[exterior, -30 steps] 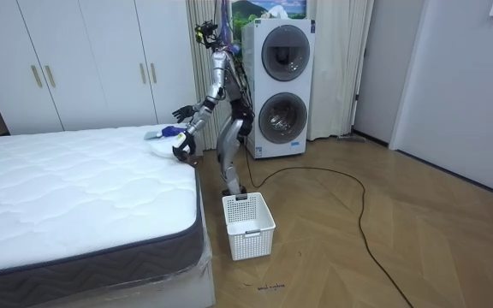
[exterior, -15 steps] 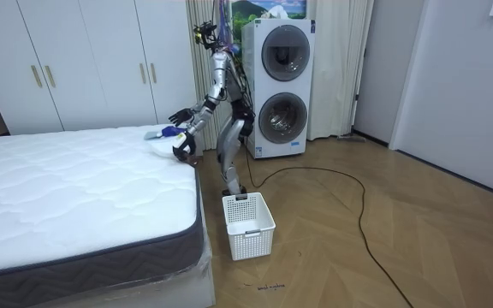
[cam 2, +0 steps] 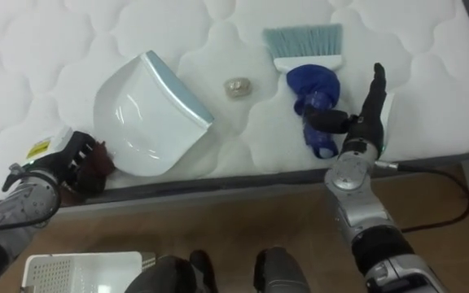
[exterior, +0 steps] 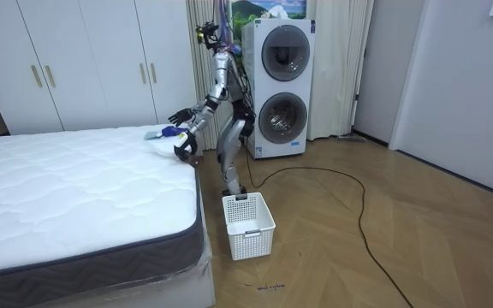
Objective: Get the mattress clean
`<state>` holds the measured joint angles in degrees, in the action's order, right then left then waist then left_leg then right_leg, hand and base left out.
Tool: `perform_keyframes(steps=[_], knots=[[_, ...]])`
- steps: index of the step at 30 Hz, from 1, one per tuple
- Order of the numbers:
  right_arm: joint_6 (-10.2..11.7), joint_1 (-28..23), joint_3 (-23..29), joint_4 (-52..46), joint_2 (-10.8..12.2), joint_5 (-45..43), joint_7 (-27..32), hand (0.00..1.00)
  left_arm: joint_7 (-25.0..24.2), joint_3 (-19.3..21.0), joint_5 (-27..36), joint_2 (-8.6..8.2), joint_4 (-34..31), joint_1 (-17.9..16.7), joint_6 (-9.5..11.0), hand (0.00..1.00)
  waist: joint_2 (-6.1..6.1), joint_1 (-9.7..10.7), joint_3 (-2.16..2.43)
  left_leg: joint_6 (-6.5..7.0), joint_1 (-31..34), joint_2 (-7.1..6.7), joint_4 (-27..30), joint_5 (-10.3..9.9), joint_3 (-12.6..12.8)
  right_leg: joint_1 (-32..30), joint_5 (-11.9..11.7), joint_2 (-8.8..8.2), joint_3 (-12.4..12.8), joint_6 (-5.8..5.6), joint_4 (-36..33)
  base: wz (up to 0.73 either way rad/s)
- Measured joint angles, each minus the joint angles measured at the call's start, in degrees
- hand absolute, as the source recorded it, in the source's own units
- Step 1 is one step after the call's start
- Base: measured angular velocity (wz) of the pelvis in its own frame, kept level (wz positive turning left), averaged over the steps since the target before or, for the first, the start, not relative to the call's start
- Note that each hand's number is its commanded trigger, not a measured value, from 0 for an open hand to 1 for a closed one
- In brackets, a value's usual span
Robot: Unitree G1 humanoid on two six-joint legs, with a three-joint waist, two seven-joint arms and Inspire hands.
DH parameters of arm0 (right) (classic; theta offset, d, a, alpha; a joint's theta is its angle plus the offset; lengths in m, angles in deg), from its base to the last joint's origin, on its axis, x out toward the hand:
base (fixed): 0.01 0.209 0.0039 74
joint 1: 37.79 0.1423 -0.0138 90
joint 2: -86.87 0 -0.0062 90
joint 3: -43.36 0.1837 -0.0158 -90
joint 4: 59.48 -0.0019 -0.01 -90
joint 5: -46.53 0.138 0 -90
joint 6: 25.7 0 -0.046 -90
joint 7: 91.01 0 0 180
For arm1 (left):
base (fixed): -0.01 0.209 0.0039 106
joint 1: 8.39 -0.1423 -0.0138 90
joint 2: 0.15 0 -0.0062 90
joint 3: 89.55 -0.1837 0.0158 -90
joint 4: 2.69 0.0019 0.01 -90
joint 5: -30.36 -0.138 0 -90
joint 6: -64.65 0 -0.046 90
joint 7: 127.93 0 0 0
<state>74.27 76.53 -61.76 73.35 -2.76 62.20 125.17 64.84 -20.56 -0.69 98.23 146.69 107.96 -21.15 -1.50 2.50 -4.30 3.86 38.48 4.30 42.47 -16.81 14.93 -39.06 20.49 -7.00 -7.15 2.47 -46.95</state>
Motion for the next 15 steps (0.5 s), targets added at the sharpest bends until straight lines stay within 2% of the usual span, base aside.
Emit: perform_keyframes(steps=[6, 15], knots=[[0.34, 1.48, 0.0, 5.15, -0.07, 1.66, -0.96, 0.0, -1.45, -1.22, -0.1, -0.01, -0.14, -0.2, -0.06, 1.0, -0.39, -1.05, 0.14, 0.0, -0.04, 0.0, 0.45, 0.0, -0.27, 0.08, -0.01, 0.0, -0.03, 0.02, -0.45, 0.0], [0.56, 1.78, -0.54, 12.08, -0.15, 2.15, -7.33, 0.0, -4.79, -2.3, -0.66, 0.01, 0.12, -0.32, -0.73, 1.0, -0.87, -1.55, 0.1, 0.02, 0.01, -0.01, 0.36, -0.01, -0.91, 0.23, -0.15, -0.02, -0.66, 0.28, -0.63, 0.03]])
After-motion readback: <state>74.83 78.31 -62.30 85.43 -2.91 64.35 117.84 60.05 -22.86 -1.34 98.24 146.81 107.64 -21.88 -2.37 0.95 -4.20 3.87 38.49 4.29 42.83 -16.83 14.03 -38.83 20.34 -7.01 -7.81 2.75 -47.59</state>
